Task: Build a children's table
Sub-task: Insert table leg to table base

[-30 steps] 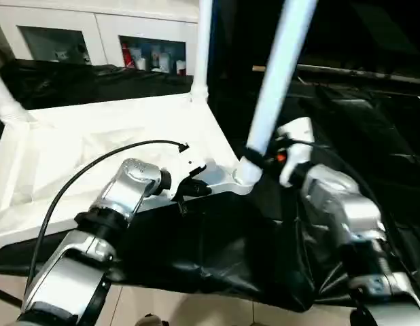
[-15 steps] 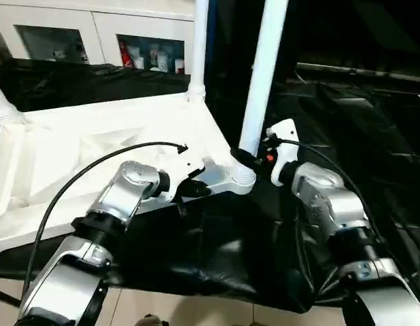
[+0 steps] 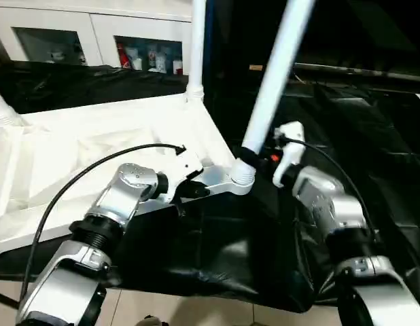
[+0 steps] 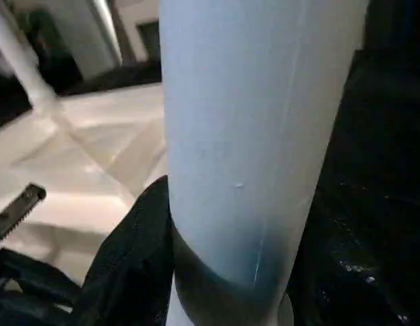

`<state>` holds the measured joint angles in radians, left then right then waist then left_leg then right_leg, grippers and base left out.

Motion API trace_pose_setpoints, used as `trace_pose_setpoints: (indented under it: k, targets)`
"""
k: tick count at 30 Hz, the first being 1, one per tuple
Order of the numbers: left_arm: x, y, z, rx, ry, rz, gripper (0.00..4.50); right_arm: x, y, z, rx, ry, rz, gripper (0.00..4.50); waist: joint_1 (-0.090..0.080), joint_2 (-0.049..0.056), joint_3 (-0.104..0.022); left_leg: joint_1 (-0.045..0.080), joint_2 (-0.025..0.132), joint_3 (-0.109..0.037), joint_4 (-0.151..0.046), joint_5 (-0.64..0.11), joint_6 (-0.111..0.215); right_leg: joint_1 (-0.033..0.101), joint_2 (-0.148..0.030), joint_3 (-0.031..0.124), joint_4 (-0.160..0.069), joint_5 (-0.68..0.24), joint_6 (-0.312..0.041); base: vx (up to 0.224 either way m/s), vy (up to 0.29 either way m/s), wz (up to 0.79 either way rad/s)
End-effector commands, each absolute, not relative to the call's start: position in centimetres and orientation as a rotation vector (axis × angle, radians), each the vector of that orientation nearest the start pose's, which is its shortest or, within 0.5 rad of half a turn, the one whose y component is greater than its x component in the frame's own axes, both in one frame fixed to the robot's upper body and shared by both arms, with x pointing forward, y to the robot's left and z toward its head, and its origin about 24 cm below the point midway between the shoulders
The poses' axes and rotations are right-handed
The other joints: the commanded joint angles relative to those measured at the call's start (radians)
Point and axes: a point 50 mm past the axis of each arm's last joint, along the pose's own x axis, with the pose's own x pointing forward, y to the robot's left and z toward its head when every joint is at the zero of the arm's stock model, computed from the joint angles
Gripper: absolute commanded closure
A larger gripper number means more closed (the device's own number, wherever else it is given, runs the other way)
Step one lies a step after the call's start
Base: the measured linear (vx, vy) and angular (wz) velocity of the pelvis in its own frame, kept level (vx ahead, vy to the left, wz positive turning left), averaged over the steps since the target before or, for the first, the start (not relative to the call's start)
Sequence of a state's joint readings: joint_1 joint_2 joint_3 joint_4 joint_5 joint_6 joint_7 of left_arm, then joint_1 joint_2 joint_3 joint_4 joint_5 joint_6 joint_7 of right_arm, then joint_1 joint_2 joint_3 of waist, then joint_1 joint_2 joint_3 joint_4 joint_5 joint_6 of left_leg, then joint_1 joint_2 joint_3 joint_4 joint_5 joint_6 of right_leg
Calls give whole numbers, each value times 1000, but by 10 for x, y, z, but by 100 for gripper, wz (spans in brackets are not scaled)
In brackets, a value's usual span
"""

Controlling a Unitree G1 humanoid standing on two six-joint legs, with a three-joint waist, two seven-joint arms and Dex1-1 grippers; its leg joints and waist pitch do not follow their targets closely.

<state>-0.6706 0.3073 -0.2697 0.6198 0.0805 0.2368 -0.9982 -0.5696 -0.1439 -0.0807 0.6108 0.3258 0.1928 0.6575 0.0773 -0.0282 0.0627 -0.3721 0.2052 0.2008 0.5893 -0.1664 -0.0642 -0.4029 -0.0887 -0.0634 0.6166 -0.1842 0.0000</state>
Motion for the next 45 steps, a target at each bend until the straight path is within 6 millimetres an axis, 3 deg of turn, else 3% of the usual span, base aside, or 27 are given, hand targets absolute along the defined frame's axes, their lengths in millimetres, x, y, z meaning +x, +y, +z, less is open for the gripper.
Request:
trace_pose_setpoints:
  k: [1,5,8,10,11,14,17,19,20,24,28,31,35,36,37,39,42,44,45]
  targets:
    - [341,125,65,337,410,-1064,450,329,-143,26,296,292,590,263,9,0,-73,15,27,-16,-71,-209,13,46,-60,43,-70,-175,-229,0,0,0]
    - [341,126,65,342,400,-1053,450,318,-141,14,316,259,566,263,11,0,-73,15,27,-17,-72,-226,9,45,-61,43,-73,-195,-224,0,0,0]
    - [340,126,65,342,400,-1054,450,312,-137,8,297,240,560,263,16,12,-73,16,27,-19,-74,-234,7,44,-62,43,-74,-195,-226,0,0,0]
    - [340,126,65,343,402,-1056,450,310,-135,6,278,237,567,263,16,8,-73,16,27,-18,-75,-237,8,45,-61,42,-74,-185,-228,0,0,0]
    - [338,127,63,345,408,-1064,450,306,-129,3,214,240,609,263,18,17,-74,15,26,-20,-75,-232,11,47,-61,42,-72,-181,-229,0,0,0]
    - [336,127,62,366,415,-1077,450,306,-125,3,158,242,642,263,16,12,-74,12,25,-19,-76,-233,15,48,-60,41,-74,-186,-222,0,0,0]
    - [334,128,60,411,413,-1097,450,310,-121,9,80,244,693,263,11,3,-71,14,26,-20,-80,-259,10,46,-60,42,-81,-256,-202,0,0,0]
    - [334,128,60,427,412,-1098,450,314,-118,13,58,243,726,263,9,7,-70,15,27,-21,-82,-276,5,44,-61,42,-85,-286,-192,0,0,0]
    - [335,129,60,430,413,-1098,450,316,-116,16,51,246,749,264,9,-2,-71,15,28,-22,-81,-277,7,43,-63,42,-83,-303,-187,0,0,0]
    - [336,129,61,423,404,-1084,450,319,-113,18,44,275,803,264,2,-12,-70,17,29,-20,-82,-286,8,39,-60,43,-86,-305,-182,0,0,0]
    - [338,130,62,422,394,-1085,450,318,-115,14,21,318,839,264,2,-13,-72,17,28,-20,-81,-283,9,39,-61,43,-87,-312,-178,0,0,0]
    - [336,128,63,437,377,-1141,450,318,-118,10,-1,359,860,264,0,-7,-71,17,28,-21,-81,-290,8,37,-60,43,-87,-313,-180,0,0,0]
    - [328,124,65,463,377,-1273,450,318,-120,10,-3,364,902,264,-5,-7,-72,18,29,-21,-82,-303,6,37,-60,43,-89,-316,-185,0,0,0]
    - [325,124,64,480,377,-1327,450,317,-121,10,-11,361,930,264,-7,1,-73,18,29,-22,-82,-306,5,37,-59,44,-88,-303,-188,0,0,0]
    - [324,124,64,482,379,-1339,450,316,-122,10,-14,362,939,264,-9,-3,-73,18,30,-22,-83,-311,6,38,-57,43,-87,-292,-192,0,0,0]
    - [321,124,62,502,397,-1393,450,311,-126,8,-29,367,984,264,-10,7,-74,20,32,-22,-84,-312,2,37,-57,44,-84,-261,-204,0,0,0]
    - [319,126,63,509,426,-1443,450,305,-132,6,-45,377,1028,264,-11,7,-75,23,32,-19,-84,-322,0,38,-54,44,-82,-218,-224,0,0,0]
    - [320,126,67,485,426,-1470,450,302,-136,5,-63,383,1054,264,-11,18,-75,25,31,-20,-85,-334,-7,39,-53,43,-82,-210,-232,0,0,0]
    - [320,126,68,483,426,-1477,450,301,-138,4,-72,384,1058,264,-13,14,-75,24,30,-19,-84,-345,-9,41,-51,43,-84,-209,-234,0,0,0]
